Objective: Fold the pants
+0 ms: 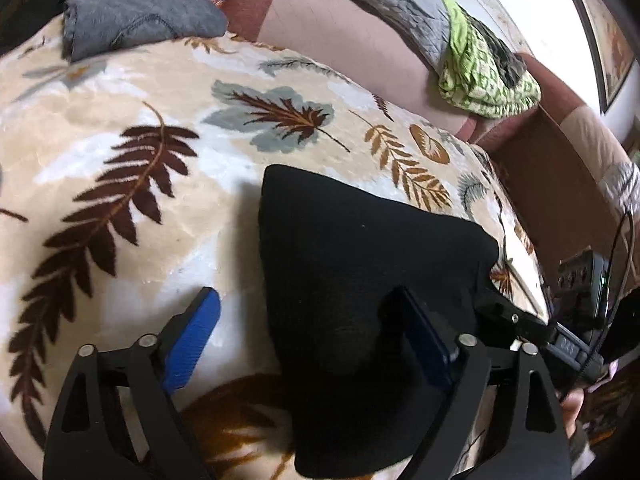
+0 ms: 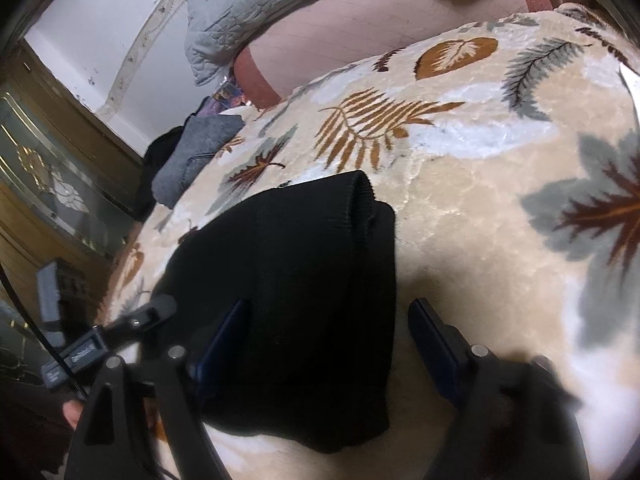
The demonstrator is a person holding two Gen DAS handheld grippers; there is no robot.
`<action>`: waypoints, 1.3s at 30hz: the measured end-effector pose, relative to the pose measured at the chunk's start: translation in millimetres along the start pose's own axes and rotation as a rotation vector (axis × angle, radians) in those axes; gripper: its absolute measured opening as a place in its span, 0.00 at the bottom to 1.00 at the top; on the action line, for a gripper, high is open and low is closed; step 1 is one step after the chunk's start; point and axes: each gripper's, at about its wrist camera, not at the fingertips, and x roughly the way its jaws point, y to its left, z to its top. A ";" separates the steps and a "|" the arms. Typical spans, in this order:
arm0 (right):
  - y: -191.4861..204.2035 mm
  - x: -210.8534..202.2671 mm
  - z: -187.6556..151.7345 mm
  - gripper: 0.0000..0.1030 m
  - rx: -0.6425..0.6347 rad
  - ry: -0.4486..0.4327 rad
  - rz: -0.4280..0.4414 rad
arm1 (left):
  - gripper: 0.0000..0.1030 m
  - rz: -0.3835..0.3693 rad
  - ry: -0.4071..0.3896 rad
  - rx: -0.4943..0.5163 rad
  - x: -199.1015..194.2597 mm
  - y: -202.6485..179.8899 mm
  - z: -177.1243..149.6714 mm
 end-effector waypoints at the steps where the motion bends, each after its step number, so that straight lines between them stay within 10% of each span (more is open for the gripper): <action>1: 0.4 2.0 -0.4 0.84 0.000 0.000 0.006 | 0.92 -0.009 -0.004 -0.010 0.4 1.3 0.0; 4: 5.2 5.3 -1.9 0.80 -0.028 -0.004 -0.010 | 0.96 0.003 -0.011 0.013 1.6 -3.4 -2.1; 7: 14.5 -0.1 -5.6 0.52 -0.061 -0.041 -0.050 | 0.96 0.037 -0.024 0.053 3.1 -11.1 -6.0; 10: 30.6 -5.2 -9.3 0.39 -0.118 -0.068 -0.083 | 0.66 -0.015 -0.025 0.068 3.1 -15.0 -9.5; 17: 59.7 -26.3 -4.4 0.34 -0.158 -0.122 -0.093 | 0.33 -0.010 -0.040 0.099 -17.0 -23.1 -2.6; 27: 130.8 14.3 36.5 0.34 -0.218 -0.141 -0.003 | 0.32 0.126 -0.138 0.119 -67.8 2.5 58.6; 35: 147.7 106.1 46.6 0.36 -0.251 -0.017 -0.029 | 0.32 0.214 -0.087 -0.070 -41.3 84.4 80.9; 39: 133.2 109.6 35.4 0.51 -0.291 -0.014 -0.087 | 0.54 0.187 -0.065 -0.133 -33.4 107.1 77.7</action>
